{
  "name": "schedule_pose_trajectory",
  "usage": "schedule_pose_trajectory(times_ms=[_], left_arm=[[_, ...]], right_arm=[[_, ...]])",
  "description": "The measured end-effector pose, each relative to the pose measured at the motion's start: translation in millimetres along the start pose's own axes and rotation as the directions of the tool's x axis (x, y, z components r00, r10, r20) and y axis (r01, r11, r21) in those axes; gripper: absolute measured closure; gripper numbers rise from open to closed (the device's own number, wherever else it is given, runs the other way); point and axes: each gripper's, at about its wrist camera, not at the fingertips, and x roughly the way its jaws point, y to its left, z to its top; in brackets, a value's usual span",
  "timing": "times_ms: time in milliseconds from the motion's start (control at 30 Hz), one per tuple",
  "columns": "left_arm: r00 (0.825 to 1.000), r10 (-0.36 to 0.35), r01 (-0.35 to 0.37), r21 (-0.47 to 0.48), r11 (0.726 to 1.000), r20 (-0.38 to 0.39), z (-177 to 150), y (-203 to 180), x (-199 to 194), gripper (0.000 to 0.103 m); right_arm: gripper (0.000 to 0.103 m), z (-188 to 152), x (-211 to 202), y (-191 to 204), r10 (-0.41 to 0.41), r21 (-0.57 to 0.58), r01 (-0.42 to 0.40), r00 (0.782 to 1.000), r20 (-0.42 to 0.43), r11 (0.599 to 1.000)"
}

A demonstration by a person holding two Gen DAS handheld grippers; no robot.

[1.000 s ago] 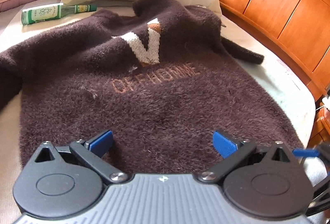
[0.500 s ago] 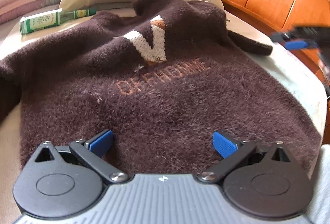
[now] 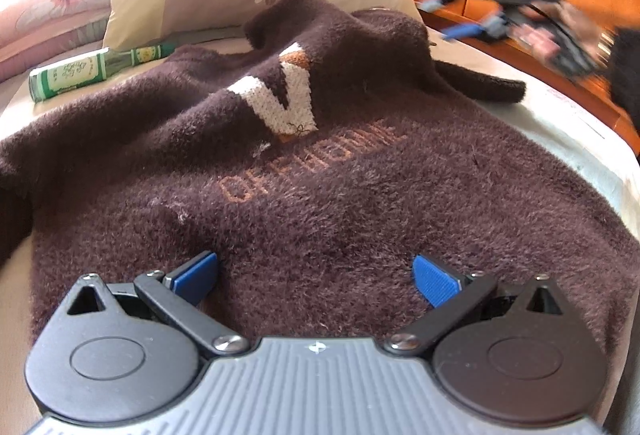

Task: Fold clothes
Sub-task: 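Grasp the striped sleeve cuff with the right gripper and stretch it outward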

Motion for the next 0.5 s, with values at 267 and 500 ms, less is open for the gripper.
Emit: schedule_pose_trajectory(times_ms=[267,500], left_arm=[[1.000,-0.027,0.027,0.023,0.999,0.014,-3,3,-2,0.001],[1.000,-0.017,0.017,0.029,0.999,0.011,-3,1,-1,0.001]], right_arm=[[0.050,6,60,27,0.021,-0.026,-0.022,0.998,-0.062,0.999],[0.043,-5,13,32,-0.037,-0.133,0.024,0.995,-0.097,0.991]])
